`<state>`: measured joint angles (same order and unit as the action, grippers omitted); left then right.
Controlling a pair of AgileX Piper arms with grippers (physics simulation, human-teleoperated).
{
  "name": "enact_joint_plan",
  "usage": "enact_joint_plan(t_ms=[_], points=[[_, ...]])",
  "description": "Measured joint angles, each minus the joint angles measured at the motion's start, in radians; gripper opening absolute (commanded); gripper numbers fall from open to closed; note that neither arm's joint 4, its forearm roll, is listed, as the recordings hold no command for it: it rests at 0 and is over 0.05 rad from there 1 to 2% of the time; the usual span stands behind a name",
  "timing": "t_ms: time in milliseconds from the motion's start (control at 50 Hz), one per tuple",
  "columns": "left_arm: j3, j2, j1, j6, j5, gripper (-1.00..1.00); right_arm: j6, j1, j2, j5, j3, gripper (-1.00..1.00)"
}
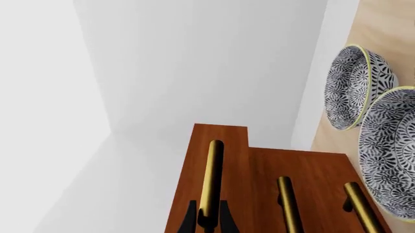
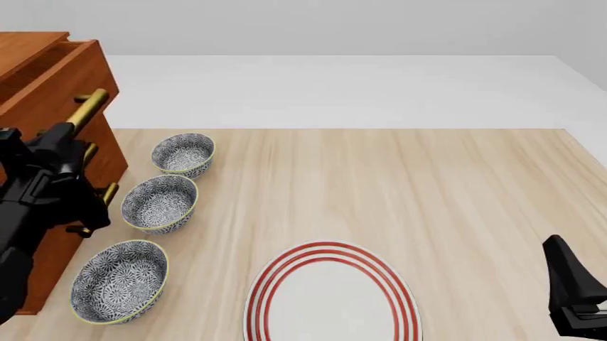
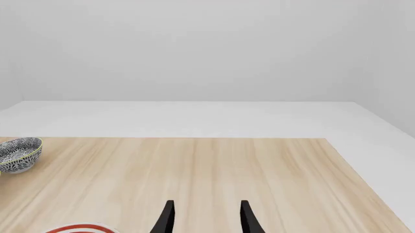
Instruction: Open the top drawer of the cabinet.
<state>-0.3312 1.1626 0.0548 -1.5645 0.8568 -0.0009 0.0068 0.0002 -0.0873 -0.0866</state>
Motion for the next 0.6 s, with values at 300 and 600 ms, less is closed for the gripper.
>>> enact_joint_plan(t_ms=[300,600], points=[[0.001,0.001,-0.004,-0.002,0.003,-1.00,0.000,0.000,0.000,0.000,0.000,1.00],[0.000,-0.001,-0.007,-0.002,0.000,-1.00,0.000,0.000,0.000,0.000,0.000,1.00]])
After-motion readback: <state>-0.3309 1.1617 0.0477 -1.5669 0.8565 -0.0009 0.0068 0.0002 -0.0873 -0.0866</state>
